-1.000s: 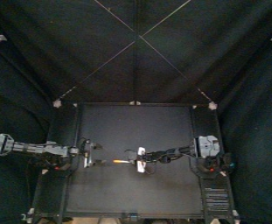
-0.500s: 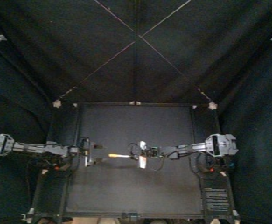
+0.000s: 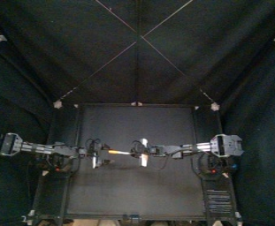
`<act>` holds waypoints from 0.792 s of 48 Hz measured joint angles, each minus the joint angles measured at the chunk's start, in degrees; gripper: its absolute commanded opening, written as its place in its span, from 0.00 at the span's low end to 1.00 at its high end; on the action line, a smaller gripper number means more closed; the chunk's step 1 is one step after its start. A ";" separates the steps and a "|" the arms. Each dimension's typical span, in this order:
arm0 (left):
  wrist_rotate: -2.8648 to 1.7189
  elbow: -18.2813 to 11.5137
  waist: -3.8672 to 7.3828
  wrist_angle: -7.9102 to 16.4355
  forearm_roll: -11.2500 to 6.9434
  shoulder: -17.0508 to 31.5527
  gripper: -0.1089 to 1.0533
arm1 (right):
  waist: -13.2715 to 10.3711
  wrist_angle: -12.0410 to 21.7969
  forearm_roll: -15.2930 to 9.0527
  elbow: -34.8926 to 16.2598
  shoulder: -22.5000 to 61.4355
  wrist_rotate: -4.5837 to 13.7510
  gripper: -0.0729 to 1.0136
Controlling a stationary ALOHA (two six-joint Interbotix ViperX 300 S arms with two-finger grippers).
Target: Uncap the pen
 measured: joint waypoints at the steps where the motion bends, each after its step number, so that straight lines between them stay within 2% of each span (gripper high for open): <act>1: 0.00 0.00 0.18 -0.09 0.00 0.00 0.96 | -0.09 0.09 0.00 0.09 -0.09 0.00 0.54; 4: -0.18 0.00 0.79 -0.44 0.00 0.00 0.96 | 0.00 0.00 0.00 0.00 -0.09 -0.09 0.54; 9: -0.18 0.00 1.58 -1.41 0.00 0.09 0.94 | 0.00 -0.18 0.00 0.09 -0.09 -0.18 0.54; 16: -0.18 0.00 2.29 -1.58 -0.09 0.18 0.87 | 0.00 -0.26 0.00 0.00 -0.09 -0.26 0.54; 29: -0.18 0.00 2.55 -1.58 -0.09 0.35 0.61 | 0.09 -0.26 0.00 0.09 -0.09 -0.35 0.54; 38: -0.18 0.00 2.64 -1.58 -0.18 0.26 0.55 | 0.09 -0.26 0.00 0.18 -0.18 -0.44 0.54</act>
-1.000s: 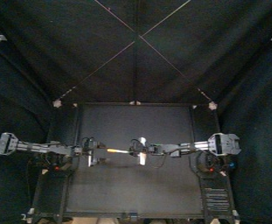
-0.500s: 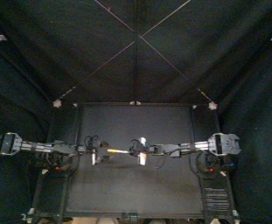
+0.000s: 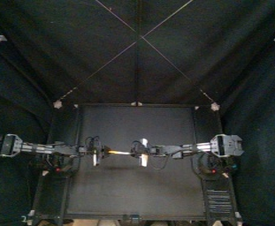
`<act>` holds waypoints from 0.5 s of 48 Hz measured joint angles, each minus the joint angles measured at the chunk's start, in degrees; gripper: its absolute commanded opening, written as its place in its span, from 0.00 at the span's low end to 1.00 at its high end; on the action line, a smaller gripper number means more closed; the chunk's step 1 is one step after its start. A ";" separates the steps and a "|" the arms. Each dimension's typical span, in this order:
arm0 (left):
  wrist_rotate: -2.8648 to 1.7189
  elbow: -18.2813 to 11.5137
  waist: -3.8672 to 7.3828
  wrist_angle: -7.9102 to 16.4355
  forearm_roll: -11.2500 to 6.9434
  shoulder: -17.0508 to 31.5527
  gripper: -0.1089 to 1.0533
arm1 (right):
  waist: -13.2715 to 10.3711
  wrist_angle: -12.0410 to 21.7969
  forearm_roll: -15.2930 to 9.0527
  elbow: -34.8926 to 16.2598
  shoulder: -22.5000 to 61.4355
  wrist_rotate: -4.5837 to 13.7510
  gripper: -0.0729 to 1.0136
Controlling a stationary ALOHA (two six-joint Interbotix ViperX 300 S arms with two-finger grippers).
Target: Uncap the pen
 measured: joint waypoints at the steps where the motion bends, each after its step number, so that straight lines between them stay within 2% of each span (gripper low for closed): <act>1: 0.00 0.00 0.00 0.00 0.00 0.00 0.55 | 0.00 -0.09 0.00 0.00 -0.09 0.09 0.54; 13: 0.09 -0.09 -0.35 0.35 0.09 -0.97 0.55 | 0.00 -0.44 -0.09 2.02 -2.81 0.35 0.54; 24: 0.00 0.88 -0.18 2.20 0.00 -3.87 0.55 | 0.09 -0.26 0.35 5.45 -6.42 0.88 0.54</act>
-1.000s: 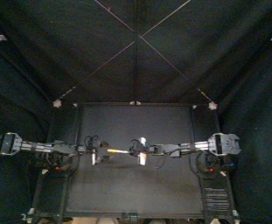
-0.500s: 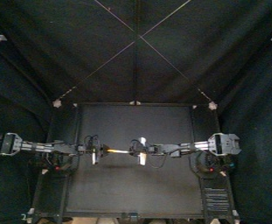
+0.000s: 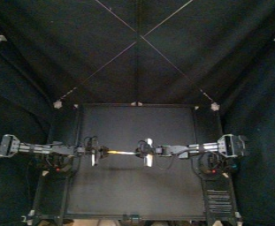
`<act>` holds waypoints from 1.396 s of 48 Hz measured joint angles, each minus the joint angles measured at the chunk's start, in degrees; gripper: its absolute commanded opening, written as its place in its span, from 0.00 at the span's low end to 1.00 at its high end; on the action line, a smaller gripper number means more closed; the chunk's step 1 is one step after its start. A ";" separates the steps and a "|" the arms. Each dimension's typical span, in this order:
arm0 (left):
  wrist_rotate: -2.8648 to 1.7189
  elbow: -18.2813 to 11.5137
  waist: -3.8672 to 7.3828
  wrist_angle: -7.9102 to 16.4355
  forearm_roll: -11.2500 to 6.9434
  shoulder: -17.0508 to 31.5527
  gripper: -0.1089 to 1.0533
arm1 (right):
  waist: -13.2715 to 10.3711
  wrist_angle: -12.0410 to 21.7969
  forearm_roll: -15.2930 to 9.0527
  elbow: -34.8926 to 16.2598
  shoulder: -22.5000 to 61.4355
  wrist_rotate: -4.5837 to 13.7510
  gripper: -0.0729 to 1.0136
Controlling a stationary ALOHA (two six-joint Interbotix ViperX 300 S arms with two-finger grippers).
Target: Uncap the pen
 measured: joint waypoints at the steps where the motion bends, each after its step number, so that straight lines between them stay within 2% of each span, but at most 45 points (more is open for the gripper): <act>1: 0.00 0.18 0.00 0.26 0.00 -0.44 0.55 | 0.00 0.00 0.09 0.26 -0.26 -0.18 0.54; 6: 0.00 0.53 -0.09 1.49 0.00 -2.02 0.55 | 0.00 0.00 0.53 1.41 -1.76 -0.09 0.54; 15: 0.00 1.05 -1.14 4.22 0.09 -4.48 0.55 | 0.00 0.00 0.70 4.04 -4.31 -0.18 0.54; 25: 0.09 1.67 -1.41 5.27 0.00 -6.33 0.55 | 0.00 -0.09 0.70 6.33 -6.59 -0.09 0.54; 37: 0.18 2.99 -1.49 5.45 0.00 -7.91 0.55 | 0.18 -0.18 0.62 8.35 -8.79 -0.18 0.54; 67: 0.09 2.99 -1.41 5.45 0.18 -8.35 0.55 | 1.05 -0.18 0.70 9.32 -9.49 -0.18 0.54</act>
